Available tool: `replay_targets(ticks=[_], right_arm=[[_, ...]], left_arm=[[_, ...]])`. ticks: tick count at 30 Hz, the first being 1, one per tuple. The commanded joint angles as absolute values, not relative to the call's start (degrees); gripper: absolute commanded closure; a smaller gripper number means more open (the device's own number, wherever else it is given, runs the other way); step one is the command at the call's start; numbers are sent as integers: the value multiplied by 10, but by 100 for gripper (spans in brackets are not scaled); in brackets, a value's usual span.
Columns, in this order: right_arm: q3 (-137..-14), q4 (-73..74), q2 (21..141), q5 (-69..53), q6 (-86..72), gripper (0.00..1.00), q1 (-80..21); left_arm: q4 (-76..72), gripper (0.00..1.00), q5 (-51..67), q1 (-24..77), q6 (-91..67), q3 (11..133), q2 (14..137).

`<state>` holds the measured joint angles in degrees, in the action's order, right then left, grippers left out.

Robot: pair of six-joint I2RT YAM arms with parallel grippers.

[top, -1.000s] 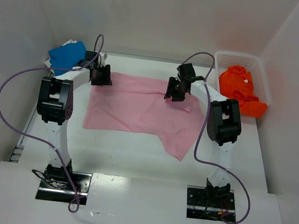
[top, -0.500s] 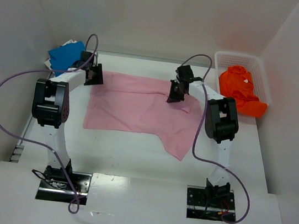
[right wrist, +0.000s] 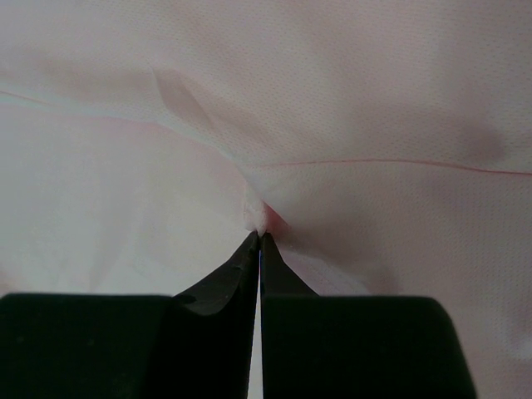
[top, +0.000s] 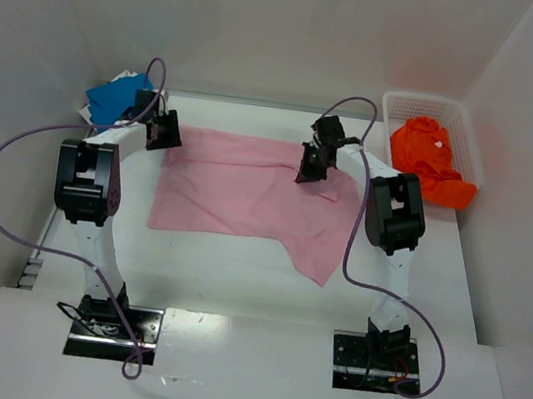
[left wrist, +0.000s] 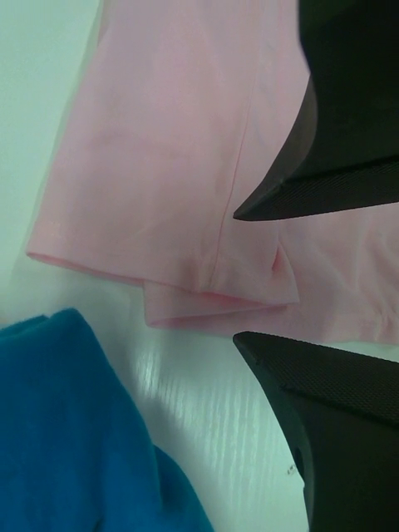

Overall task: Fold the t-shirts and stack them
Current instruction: Fold the flattened tshirt in 1/3 of the way

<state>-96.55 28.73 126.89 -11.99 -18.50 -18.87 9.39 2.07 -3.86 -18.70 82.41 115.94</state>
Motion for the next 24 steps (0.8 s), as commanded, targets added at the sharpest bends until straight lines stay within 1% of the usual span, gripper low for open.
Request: replay_targets(ticks=[1,4,6,8,9,12,15,16,18,19,22,23,24], right_arm=[[-971,276,1242,-141,-181,96,-199],[-950,276,1237,-141,-181,96,-199],[-945,276,1237,-135,-181,94,-199],[-945,276,1237,-135,-181,91,-199],[-945,281,1237,-130,-181,87,-199],[-945,281,1231,-123,-181,80,-199],[-945,281,1231,-117,-181,73,-199],[-945,281,1231,-117,-181,69,-199],[-945,281,1226,-112,-181,64,-199],[-945,281,1226,-112,-181,64,-199],[-950,281,1226,-112,-181,57,-199],[-950,286,1226,-112,-181,57,-199],[-950,287,1226,-106,-181,55,-199]], left_arm=[[66,37,59,-40,-200,850,1174],[66,39,59,-40,-200,862,1186],[72,41,70,-40,-194,869,1192],[72,41,77,-40,-194,875,1197],[72,41,77,-40,-189,881,1203],[96,42,83,-40,-189,903,1223],[101,42,83,-40,-184,895,1223],[101,42,83,-40,-184,890,1223],[96,46,83,-40,-184,882,1223],[96,47,83,-40,-178,882,1223],[101,52,83,-40,-172,882,1223],[107,56,83,-40,-172,882,1217],[107,59,83,-40,-172,875,1217]])
